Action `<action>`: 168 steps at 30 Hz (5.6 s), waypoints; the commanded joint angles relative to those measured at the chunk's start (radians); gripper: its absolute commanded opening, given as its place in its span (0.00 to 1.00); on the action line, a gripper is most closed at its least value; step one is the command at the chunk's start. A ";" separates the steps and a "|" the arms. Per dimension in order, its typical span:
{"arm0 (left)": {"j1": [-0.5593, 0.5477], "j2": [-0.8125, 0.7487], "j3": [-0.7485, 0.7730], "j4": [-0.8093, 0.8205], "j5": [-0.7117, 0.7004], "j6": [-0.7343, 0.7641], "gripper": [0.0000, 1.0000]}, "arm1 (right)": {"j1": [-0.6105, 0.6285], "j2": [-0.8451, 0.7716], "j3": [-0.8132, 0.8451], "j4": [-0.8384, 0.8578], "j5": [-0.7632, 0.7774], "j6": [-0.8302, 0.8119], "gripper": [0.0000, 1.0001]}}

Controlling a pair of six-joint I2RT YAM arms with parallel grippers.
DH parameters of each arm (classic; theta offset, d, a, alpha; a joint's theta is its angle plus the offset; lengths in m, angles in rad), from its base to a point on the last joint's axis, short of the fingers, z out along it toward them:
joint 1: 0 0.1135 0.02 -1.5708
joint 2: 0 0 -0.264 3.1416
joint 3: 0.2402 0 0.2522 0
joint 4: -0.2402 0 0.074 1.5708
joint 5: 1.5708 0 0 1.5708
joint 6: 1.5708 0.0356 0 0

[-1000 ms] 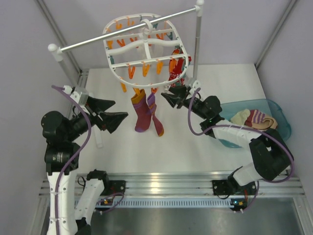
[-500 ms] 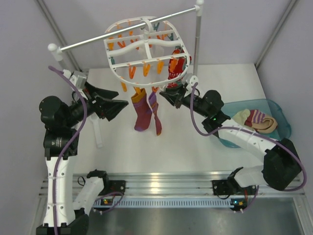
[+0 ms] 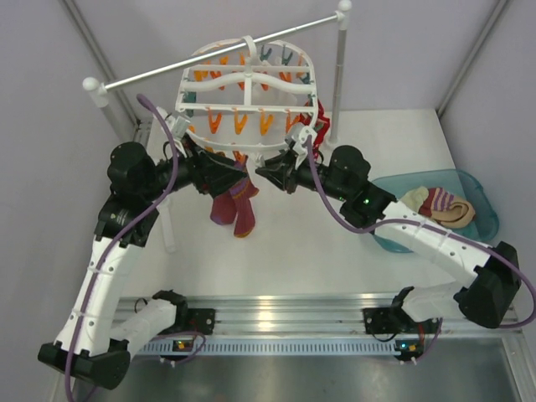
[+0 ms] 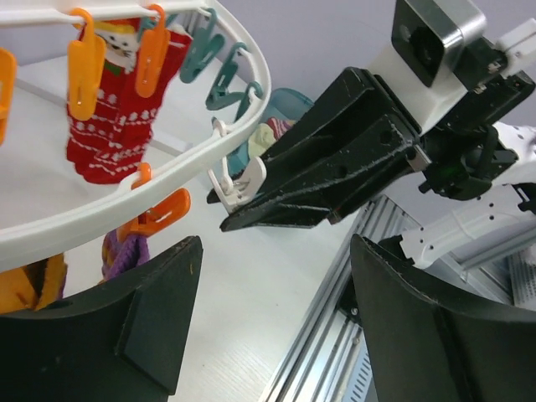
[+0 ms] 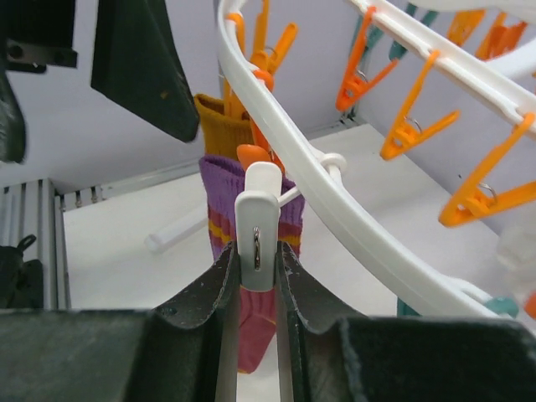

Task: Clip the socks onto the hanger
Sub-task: Open the clamp at the hanger, then pick up the sock from the bin.

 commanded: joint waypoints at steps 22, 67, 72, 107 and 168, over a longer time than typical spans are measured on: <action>-0.100 0.094 0.026 0.039 -0.299 -0.083 0.71 | 0.072 0.022 0.114 -0.117 0.069 -0.045 0.00; -0.141 0.175 -0.028 0.180 -0.287 -0.136 0.00 | -0.392 -0.274 -0.025 -0.675 -0.236 -0.167 1.00; -0.141 0.169 -0.054 0.193 -0.261 -0.113 0.00 | -0.750 -0.305 -0.012 -1.003 -0.473 -0.372 1.00; -0.140 0.155 -0.092 0.191 -0.273 -0.112 0.00 | -1.187 0.349 0.030 -0.871 -0.120 -0.774 0.56; -0.135 0.140 -0.128 0.190 -0.276 -0.110 0.00 | -1.563 0.508 0.182 -1.084 -0.634 -0.271 0.00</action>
